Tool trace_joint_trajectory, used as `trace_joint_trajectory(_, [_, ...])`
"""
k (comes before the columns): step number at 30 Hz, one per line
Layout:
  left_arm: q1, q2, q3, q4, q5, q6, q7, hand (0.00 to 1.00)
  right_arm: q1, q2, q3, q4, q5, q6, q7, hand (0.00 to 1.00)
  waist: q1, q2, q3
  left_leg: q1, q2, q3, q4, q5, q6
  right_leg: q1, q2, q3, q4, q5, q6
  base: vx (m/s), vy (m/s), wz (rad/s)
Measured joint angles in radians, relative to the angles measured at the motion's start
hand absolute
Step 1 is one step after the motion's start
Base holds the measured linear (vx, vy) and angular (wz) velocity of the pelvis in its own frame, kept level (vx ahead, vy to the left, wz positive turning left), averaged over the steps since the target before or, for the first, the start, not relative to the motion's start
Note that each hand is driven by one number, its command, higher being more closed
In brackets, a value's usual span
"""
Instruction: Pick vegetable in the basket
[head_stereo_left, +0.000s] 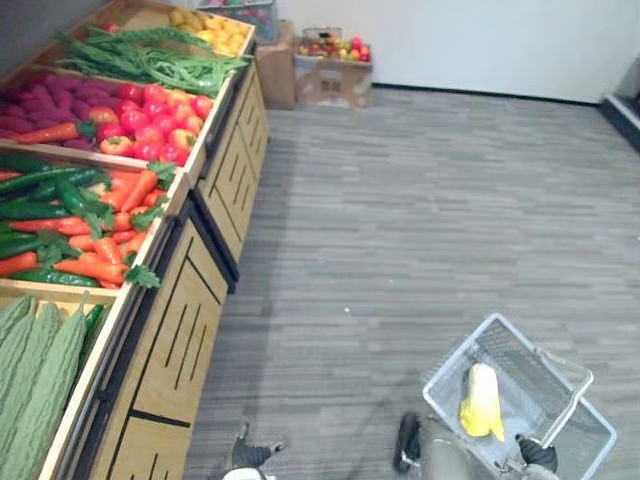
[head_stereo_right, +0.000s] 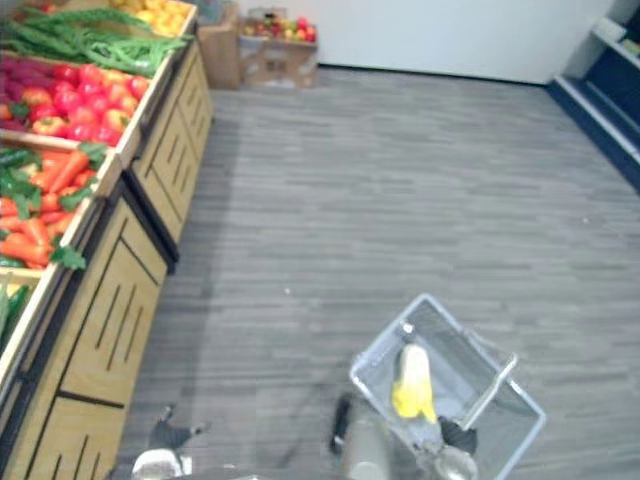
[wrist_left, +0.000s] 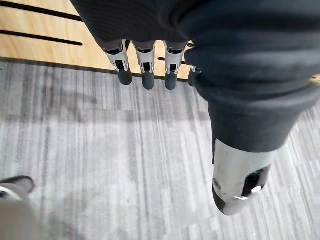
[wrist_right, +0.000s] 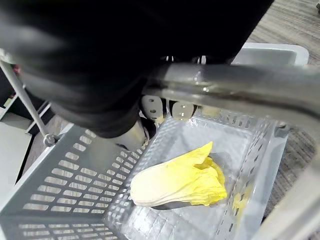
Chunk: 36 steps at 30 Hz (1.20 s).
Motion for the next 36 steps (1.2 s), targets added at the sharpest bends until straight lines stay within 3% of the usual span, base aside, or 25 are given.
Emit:
trace_joint_trajectory(2, [-0.002, -0.018, 0.028, 0.001, 0.010, 0.001, 0.000, 0.00, -0.001, -0.002, -0.011, 0.000, 0.010, 0.003, -0.001, 1.00, -0.003, 0.005, -0.006, 0.046, 0.026, -0.033, -0.010, -0.005, -0.019, -0.013, -0.002, 0.002, 0.094, 0.083, -0.014, 0.51, -0.387, 0.40])
trace_joint_trajectory(3, [-0.004, -0.043, 0.034, 0.006, 0.010, 0.000, -0.001, 0.00, -0.004, -0.006, -0.026, 0.003, 0.012, 0.003, -0.002, 1.00, 0.001, 0.024, -0.017, 0.036, 0.055, -0.057, 0.020, 0.040, -0.029, -0.042, 0.007, -0.008, 0.187, -0.002, -0.041, 0.63, -0.471, 0.21])
trace_joint_trajectory(4, [-0.002, -0.055, 0.036, 0.007, 0.010, 0.001, 0.000, 0.00, -0.005, -0.007, -0.030, 0.003, 0.012, 0.003, -0.001, 1.00, 0.003, 0.029, -0.020, 0.029, 0.062, -0.068, 0.037, 0.071, -0.034, -0.046, 0.007, -0.016, 0.218, -0.031, -0.044, 0.53, -0.395, 0.03])
trace_joint_trajectory(6, [0.015, -0.092, 0.049, 0.011, 0.010, 0.001, 0.000, 0.00, -0.005, -0.021, -0.048, 0.008, 0.005, 0.004, 0.011, 1.00, -0.003, 0.051, -0.035, -0.038, 0.106, -0.156, 0.162, 0.217, -0.021, -0.017, 0.033, -0.061, 0.259, -0.125, -0.077, 0.65, -0.452, 0.18])
trace_joint_trajectory(7, [0.015, -0.092, 0.049, 0.013, 0.010, 0.001, -0.001, 0.00, -0.004, -0.021, -0.054, 0.017, 0.005, 0.005, 0.015, 1.00, -0.009, 0.056, -0.038, -0.076, 0.119, -0.189, 0.231, 0.271, -0.021, 0.006, 0.040, -0.078, 0.250, -0.143, -0.083, 0.72, -0.466, 0.47])
trace_joint_trajectory(8, [0.014, -0.090, 0.052, 0.012, 0.006, 0.000, -0.001, 0.00, -0.004, -0.017, -0.058, 0.038, 0.005, 0.009, 0.015, 1.00, -0.016, 0.044, -0.031, -0.165, 0.139, -0.248, 0.392, 0.384, -0.039, 0.069, 0.052, -0.109, 0.217, -0.168, -0.096, 0.45, -0.281, 0.44])
trace_joint_trajectory(10, [0.010, -0.085, 0.059, 0.000, 0.003, -0.006, -0.003, 0.00, -0.004, -0.019, -0.057, 0.077, 0.006, 0.020, 0.013, 1.00, -0.012, 0.033, -0.024, -0.293, 0.169, -0.236, 0.669, 0.358, -0.056, 0.206, 0.078, -0.133, 0.133, -0.171, -0.102, 0.51, -0.286, 0.33])
trace_joint_trajectory(14, [0.009, -0.084, 0.067, -0.041, -0.021, -0.009, -0.002, 0.00, 0.032, -0.018, -0.049, 0.081, 0.015, 0.029, 0.009, 1.00, 0.009, 0.018, -0.019, -0.481, 0.145, -0.125, 0.750, 0.247, -0.025, 0.432, 0.073, -0.191, -0.015, -0.173, -0.099, 0.39, -0.117, 0.32])
trace_joint_trajectory(16, [0.003, -0.084, 0.068, -0.057, -0.023, -0.010, -0.002, 0.00, 0.034, -0.019, -0.037, 0.080, 0.015, 0.030, 0.009, 1.00, 0.011, 0.016, -0.019, -0.574, 0.126, -0.054, 0.663, 0.222, -0.018, 0.471, 0.068, -0.219, -0.068, -0.177, -0.077, 0.26, 0.064, 0.26])
trace_joint_trajectory(17, [-0.001, -0.084, 0.067, -0.060, -0.023, -0.011, -0.003, 0.00, 0.038, -0.017, -0.027, 0.074, 0.015, 0.032, 0.011, 1.00, 0.009, 0.019, -0.018, -0.605, 0.110, 0.065, 0.483, 0.220, 0.004, 0.510, 0.065, -0.243, -0.106, -0.179, -0.051, 0.36, 0.139, 0.27])
trace_joint_trajectory(18, [-0.003, -0.085, 0.067, -0.058, -0.023, -0.011, -0.002, 0.00, 0.043, -0.017, -0.031, 0.071, 0.015, 0.033, 0.011, 1.00, 0.008, 0.021, -0.019, -0.602, 0.097, 0.112, 0.387, 0.239, 0.023, 0.529, 0.066, -0.253, -0.111, -0.180, -0.041, 0.33, 0.153, 0.33])
trace_joint_trajectory(19, [-0.002, -0.086, 0.061, -0.049, -0.023, -0.009, -0.003, 0.00, 0.057, -0.015, -0.030, 0.061, 0.015, 0.034, 0.010, 1.00, 0.009, 0.027, -0.024, -0.587, 0.072, 0.171, 0.228, 0.326, 0.057, 0.560, 0.072, -0.265, -0.118, -0.191, -0.018, 0.37, 0.166, 0.59])
trace_joint_trajectory(20, [-0.003, -0.075, 0.061, -0.042, -0.018, -0.008, -0.006, 0.00, 0.066, 0.017, -0.029, 0.055, 0.016, 0.041, 0.008, 1.00, 0.009, -0.001, -0.039, -0.565, 0.019, 0.214, 0.139, 0.357, 0.152, 0.589, 0.050, -0.263, -0.123, -0.211, 0.012, 0.36, 0.153, 0.65])
trace_joint_trajectory(22, [-0.003, -0.064, 0.083, -0.057, -0.015, -0.009, -0.008, 0.00, 0.066, 0.047, 0.006, 0.031, 0.015, 0.037, 0.007, 1.00, 0.016, -0.044, -0.051, -0.572, -0.019, 0.217, 0.117, 0.346, 0.159, 0.589, 0.036, -0.254, -0.161, -0.184, 0.002, 0.36, 0.150, 0.43])
trace_joint_trajectory(24, [-0.007, -0.061, 0.100, -0.068, -0.015, -0.007, -0.008, 0.00, 0.037, 0.058, 0.027, 0.033, 0.014, 0.036, 0.009, 1.00, 0.036, -0.053, -0.051, -0.578, -0.016, 0.240, 0.135, 0.320, 0.153, 0.596, 0.032, -0.227, -0.182, -0.138, 0.004, 0.27, 0.153, 0.11])
trace_joint_trajectory(25, [-0.006, -0.057, 0.100, -0.066, -0.014, -0.007, -0.007, 0.00, 0.033, 0.061, 0.032, 0.033, 0.014, 0.036, 0.009, 1.00, 0.036, -0.053, -0.051, -0.573, -0.010, 0.279, 0.137, 0.312, 0.147, 0.609, 0.032, -0.216, -0.185, -0.124, 0.006, 0.25, 0.202, 0.55])
trace_joint_trajectory(26, [-0.005, -0.046, 0.086, -0.038, -0.012, -0.006, -0.009, 0.00, 0.038, 0.062, 0.047, 0.046, 0.011, 0.034, 0.013, 1.00, 0.030, -0.060, -0.064, -0.528, 0.002, 0.401, 0.128, 0.260, 0.152, 0.646, 0.025, -0.201, -0.183, -0.100, 0.007, 0.31, 0.221, 0.60])
trace_joint_trajectory(27, [-0.003, -0.041, 0.086, -0.031, -0.013, -0.005, -0.009, 0.00, 0.033, 0.054, 0.058, 0.068, 0.006, 0.034, 0.014, 1.00, 0.038, -0.071, -0.088, -0.514, -0.019, 0.408, 0.123, 0.244, 0.176, 0.639, 0.008, -0.182, -0.154, -0.100, 0.007, 0.28, 0.167, 0.56])
trace_joint_trajectory(29, [0.007, -0.023, 0.064, -0.019, -0.011, 0.002, -0.008, 0.00, 0.010, 0.042, 0.063, 0.106, 0.004, 0.033, 0.016, 1.00, 0.038, -0.091, -0.118, -0.513, -0.069, 0.380, 0.091, 0.236, 0.187, 0.589, -0.032, -0.174, -0.044, -0.095, 0.015, 0.27, 0.152, 0.47])
trace_joint_trajectory(30, [0.008, -0.013, 0.046, -0.007, -0.011, 0.004, -0.008, 0.00, 0.000, 0.032, 0.062, 0.136, 0.004, 0.034, 0.016, 1.00, 0.032, -0.078, -0.132, -0.508, -0.096, 0.350, 0.077, 0.229, 0.198, 0.544, -0.061, -0.155, 0.083, -0.065, 0.066, 0.27, 0.172, 0.75])
trace_joint_trajectory(31, [0.008, -0.007, 0.036, -0.004, -0.012, 0.004, -0.007, 0.00, -0.002, 0.027, 0.063, 0.152, 0.004, 0.034, 0.017, 1.00, 0.032, -0.082, -0.131, -0.499, -0.108, 0.337, 0.069, 0.226, 0.200, 0.516, -0.077, -0.137, 0.156, -0.034, 0.103, 0.27, 0.180, 0.88])
trace_joint_trajectory(33, [0.015, 0.021, 0.011, -0.004, -0.011, 0.014, -0.005, 0.00, -0.018, 0.006, 0.060, 0.162, 0.004, 0.033, 0.018, 1.00, 0.028, -0.083, -0.127, -0.442, -0.166, 0.245, 0.016, 0.222, 0.206, 0.398, -0.100, -0.024, 0.442, 0.167, 0.167, 0.29, 0.170, 1.02])
trace_joint_trajectory(34, [0.016, 0.025, 0.005, 0.000, -0.012, 0.020, -0.005, 0.00, -0.026, -0.003, 0.061, 0.164, 0.003, 0.033, 0.017, 1.00, 0.021, -0.081, -0.123, -0.421, -0.177, 0.218, 0.002, 0.223, 0.207, 0.372, -0.097, -0.009, 0.520, 0.165, 0.178, 0.31, 0.135, 1.09])
trace_joint_trajectory(35, [0.024, 0.036, -0.005, 0.008, -0.012, 0.026, -0.004, 0.00, -0.027, -0.013, 0.061, 0.164, 0.003, 0.032, 0.017, 1.00, 0.015, -0.071, -0.116, -0.386, -0.190, 0.176, -0.021, 0.225, 0.210, 0.334, -0.078, 0.011, 0.618, 0.139, 0.164, 0.31, 0.091, 1.15])
trace_joint_trajectory(36, [0.047, 0.046, -0.009, 0.007, -0.013, 0.029, 0.000, 0.00, -0.019, -0.022, 0.061, 0.166, 0.004, 0.029, 0.016, 1.00, 0.008, -0.065, -0.113, -0.334, -0.197, 0.124, -0.054, 0.227, 0.208, 0.286, -0.046, 0.025, 0.698, 0.076, 0.144, 0.36, 0.067, 1.43])
